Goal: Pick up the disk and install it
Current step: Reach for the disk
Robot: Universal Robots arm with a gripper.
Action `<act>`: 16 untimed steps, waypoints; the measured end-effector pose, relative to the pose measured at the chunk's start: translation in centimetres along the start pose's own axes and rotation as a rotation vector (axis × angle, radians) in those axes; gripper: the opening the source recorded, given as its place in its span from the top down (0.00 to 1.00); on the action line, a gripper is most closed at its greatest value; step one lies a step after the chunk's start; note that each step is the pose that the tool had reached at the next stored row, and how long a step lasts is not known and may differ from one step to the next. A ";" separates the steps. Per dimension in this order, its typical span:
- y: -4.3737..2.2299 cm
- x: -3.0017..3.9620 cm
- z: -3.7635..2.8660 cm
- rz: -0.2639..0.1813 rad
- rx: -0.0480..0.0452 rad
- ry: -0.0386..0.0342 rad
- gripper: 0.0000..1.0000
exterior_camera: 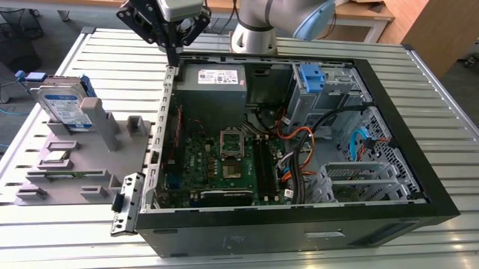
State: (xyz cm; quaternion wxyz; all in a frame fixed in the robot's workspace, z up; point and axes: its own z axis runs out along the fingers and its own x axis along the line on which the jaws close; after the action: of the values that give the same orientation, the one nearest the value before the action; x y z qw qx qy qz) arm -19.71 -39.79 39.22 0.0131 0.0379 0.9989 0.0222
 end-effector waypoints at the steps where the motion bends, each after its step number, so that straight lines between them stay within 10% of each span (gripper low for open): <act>1: 0.00 0.02 0.00 0.000 0.0001 0.0001 0.89; 16: -0.06 0.75 -0.03 0.000 0.0000 0.0001 0.89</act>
State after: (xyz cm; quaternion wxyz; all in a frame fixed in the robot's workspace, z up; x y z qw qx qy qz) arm -20.47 -39.79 39.23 0.0130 0.0379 0.9989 0.0221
